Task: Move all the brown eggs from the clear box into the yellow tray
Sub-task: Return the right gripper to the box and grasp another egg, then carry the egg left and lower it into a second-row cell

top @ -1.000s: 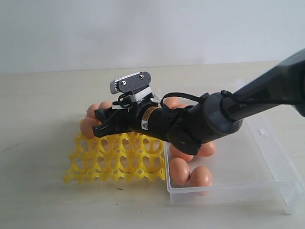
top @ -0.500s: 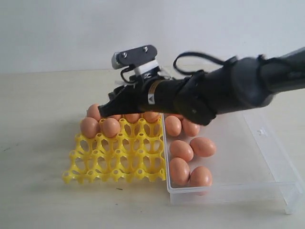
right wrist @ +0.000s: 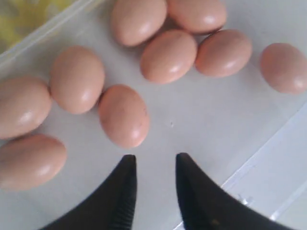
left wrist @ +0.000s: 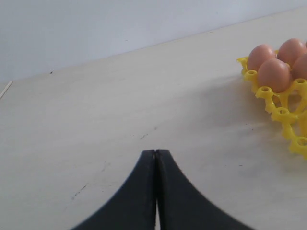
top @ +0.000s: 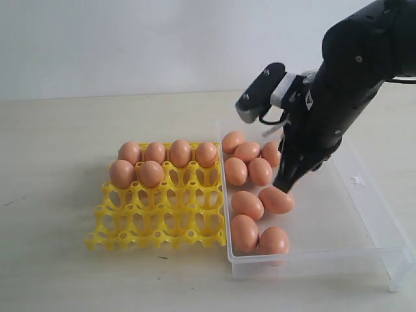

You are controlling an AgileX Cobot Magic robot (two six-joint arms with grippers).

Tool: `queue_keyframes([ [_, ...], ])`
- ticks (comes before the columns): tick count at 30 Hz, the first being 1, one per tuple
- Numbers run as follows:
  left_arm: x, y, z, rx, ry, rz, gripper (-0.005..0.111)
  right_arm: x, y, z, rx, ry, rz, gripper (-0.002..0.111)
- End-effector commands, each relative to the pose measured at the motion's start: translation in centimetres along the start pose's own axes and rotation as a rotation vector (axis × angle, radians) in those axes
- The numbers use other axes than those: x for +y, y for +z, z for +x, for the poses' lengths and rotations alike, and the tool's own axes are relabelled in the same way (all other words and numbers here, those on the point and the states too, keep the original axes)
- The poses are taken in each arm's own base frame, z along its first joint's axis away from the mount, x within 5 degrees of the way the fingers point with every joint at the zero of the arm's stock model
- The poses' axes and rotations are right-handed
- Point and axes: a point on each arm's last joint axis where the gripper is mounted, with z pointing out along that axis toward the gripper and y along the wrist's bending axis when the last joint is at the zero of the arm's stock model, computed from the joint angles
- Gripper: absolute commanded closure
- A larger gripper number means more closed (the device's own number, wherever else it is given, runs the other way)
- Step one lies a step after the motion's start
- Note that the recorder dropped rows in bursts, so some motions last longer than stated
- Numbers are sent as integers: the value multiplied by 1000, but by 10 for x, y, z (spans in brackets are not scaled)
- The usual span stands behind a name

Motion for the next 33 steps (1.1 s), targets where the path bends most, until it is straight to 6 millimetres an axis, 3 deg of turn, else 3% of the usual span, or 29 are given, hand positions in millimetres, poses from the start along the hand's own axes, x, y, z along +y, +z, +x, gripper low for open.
queue_keyframes([
  [1, 0, -1, -2, -16, -3, -2, 107, 7, 6, 1, 12, -198, -97, 40],
  [2, 0, -1, -2, -16, -3, -2, 107, 7, 13, -2, -6, -182, -96, 37],
  [10, 0, -1, -2, -16, -3, -2, 107, 15, 79, -4, 54, -146, -170, 41],
  [12, 0, -1, -2, -16, -3, -2, 107, 14, 91, -5, 41, -142, -162, 46],
  [14, 0, -1, -2, -16, -3, -2, 107, 14, 96, -6, 31, -141, -155, 60],
  [18, 0, -1, -2, -16, -3, -2, 107, 13, 97, -8, 8, -137, -141, 100],
  [19, 0, -1, -2, -16, -3, -2, 107, 13, 96, -9, 3, -136, -136, 108],
  [23, 0, -1, -2, -16, -3, -2, 107, 8, 78, -10, -20, -151, -105, 108],
  [26, 0, -1, -2, -16, -3, -2, 107, -1, 49, -17, -119, -128, -36, 108],
  [30, 0, -1, -2, -16, -3, -2, 107, -15, -2, -35, -459, 48, 119, 108],
  [33, 0, -1, -2, -16, -3, -2, 107, -12, -21, -45, -739, 164, 197, 108],
])
